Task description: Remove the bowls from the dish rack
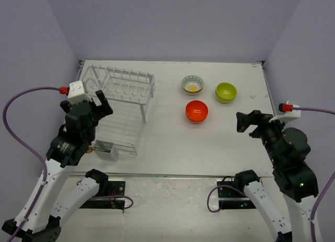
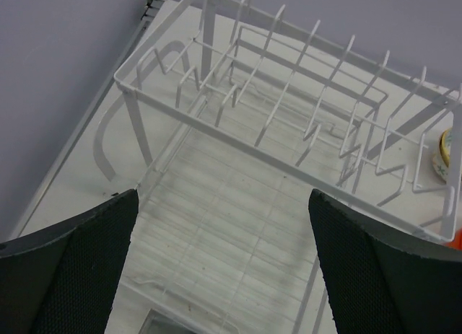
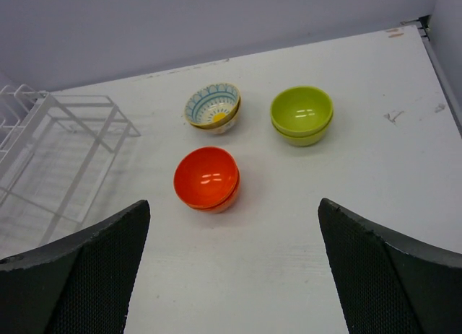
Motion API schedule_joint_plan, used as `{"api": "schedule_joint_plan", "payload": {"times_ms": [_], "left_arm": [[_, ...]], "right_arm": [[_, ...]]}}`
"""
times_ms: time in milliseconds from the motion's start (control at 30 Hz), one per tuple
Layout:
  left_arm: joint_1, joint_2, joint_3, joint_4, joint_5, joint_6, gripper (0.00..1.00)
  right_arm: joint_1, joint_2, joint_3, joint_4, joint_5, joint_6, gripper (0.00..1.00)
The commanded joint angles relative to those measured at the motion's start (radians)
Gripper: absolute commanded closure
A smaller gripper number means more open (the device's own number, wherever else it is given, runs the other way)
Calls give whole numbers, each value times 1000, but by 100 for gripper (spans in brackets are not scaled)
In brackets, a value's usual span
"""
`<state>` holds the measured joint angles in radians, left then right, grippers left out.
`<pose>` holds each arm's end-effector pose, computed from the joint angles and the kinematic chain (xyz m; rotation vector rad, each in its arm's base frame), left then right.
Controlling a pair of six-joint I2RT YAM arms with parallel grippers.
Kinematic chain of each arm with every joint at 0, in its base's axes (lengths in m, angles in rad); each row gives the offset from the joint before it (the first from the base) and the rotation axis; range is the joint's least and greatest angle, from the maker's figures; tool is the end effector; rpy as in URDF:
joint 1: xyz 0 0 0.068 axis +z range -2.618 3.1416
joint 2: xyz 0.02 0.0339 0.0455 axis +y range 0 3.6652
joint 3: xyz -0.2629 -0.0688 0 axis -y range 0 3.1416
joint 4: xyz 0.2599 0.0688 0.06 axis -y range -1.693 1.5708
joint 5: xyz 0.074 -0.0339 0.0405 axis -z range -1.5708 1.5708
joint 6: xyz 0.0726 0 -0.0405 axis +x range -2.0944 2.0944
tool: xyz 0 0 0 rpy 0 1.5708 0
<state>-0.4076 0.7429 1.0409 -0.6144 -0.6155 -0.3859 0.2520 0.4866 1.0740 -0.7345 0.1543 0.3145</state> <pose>0.1854 -0.0344 0.3835 -0.3910 1.7854 0.0233 0.1140 0.0178 0.4091 0.1685 1.7163 0.2872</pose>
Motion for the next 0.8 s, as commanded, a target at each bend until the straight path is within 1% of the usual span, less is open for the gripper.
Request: {"api": "schedule_joint_plan", "payload": {"times_ms": [0,33,67,167,233,367,400,600,767], "left_arm": [[9,-120,-89,10,17,-8,0],[9,-146,-152,28,1,-2,0],[9,-167,-174,39,2,2,0],[9,-207,-202,18,-9,15,0],[9,-230,-222,25,-36,10,0],[9,-272,-258,60,-12,10,0],[9,-278,-280,73,22,21,0],[9,-284,-283,82,54,30,0],[9,-289,-286,88,86,33,0]], "right_arm": [[23,-58,-43,0,68,-5,1],[21,-68,-52,1,48,-6,1],[21,-74,-68,1,41,-5,1],[21,-56,-97,20,24,-6,1],[23,-36,-105,35,48,-12,1],[23,-11,-98,38,59,-29,1],[26,-22,-101,41,63,-34,1],[53,-34,-112,50,123,-57,1],[53,-26,-105,47,62,-51,1]]}}
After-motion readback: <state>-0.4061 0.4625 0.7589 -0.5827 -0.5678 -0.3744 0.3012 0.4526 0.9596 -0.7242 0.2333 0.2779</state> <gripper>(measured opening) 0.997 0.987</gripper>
